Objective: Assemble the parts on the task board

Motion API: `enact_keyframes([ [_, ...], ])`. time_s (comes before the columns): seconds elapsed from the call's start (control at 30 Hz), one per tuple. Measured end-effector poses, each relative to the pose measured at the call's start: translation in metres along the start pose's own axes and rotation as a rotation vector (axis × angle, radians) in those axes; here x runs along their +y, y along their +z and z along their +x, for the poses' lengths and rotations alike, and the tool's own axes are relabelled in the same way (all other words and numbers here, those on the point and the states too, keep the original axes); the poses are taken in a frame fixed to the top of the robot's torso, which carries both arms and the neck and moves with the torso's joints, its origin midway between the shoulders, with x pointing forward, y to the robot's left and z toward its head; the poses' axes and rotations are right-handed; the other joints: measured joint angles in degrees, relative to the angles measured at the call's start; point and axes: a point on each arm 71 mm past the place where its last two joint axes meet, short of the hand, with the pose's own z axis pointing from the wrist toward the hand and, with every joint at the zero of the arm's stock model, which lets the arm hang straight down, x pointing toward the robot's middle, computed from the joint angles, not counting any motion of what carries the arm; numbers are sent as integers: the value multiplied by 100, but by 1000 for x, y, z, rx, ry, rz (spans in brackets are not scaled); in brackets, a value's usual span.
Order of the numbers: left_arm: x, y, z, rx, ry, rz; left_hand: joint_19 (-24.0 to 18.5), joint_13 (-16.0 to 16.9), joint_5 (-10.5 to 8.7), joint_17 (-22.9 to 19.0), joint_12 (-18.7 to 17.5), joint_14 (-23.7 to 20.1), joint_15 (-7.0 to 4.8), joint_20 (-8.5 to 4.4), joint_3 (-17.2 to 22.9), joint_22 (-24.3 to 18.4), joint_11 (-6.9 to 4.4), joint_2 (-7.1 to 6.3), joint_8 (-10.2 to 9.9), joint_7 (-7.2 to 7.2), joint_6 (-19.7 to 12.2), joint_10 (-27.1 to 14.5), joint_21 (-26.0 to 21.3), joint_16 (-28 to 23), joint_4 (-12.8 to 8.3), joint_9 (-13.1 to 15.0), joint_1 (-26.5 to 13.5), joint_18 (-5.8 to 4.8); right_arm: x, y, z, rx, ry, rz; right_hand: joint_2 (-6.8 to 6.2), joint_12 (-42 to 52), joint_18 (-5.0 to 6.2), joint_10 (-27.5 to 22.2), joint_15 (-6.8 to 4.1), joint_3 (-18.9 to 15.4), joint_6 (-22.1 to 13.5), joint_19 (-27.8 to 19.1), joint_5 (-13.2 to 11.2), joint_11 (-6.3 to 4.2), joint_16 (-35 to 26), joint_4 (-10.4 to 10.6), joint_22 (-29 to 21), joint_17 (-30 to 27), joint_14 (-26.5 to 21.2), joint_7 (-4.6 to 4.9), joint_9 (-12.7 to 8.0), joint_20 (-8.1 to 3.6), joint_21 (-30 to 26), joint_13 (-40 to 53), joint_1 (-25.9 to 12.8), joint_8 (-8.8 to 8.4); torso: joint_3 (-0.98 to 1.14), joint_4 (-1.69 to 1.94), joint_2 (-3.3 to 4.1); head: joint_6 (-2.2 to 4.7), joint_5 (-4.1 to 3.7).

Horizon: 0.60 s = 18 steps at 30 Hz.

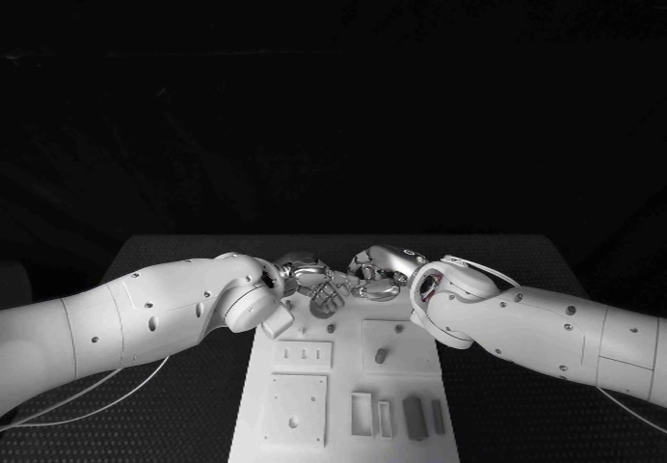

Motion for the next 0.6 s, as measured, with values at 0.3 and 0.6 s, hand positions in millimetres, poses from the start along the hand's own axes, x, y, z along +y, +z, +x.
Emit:
enact_keyframes([
  [0.3, 3, 0, -5, -12, -12, -14, 0, 12, 0, 0, -22, 0, 0, 0, -3, -1, -3, 76, 0, 0, 0, -3, 0, -22, -68, 2, 21, -2, 6, 1, 2, 4, 2, -17, -17, 0, 1, -3, 6, 16, 3, 0, 0, 3, 0, -16, 0, 0, 12, -3, 11, 1, 0, 0, -17, 0, 5, -2, 0, -19, 0],
  [0.6, 4, 0, -5, -12, -14, -25, 1, 19, 0, 0, -48, 0, 0, 1, -6, -1, -20, 133, -27, 1, 0, -19, 0, -22, -105, 6, 78, -5, 11, 2, 3, 5, 4, -28, -23, 0, 0, -3, 8, 31, 7, 30, 0, 4, 0, 0, 0, -1, 31, -7, 16, -10, -1, 0, -22, 0, 0, 5, -2, -23, 36],
])
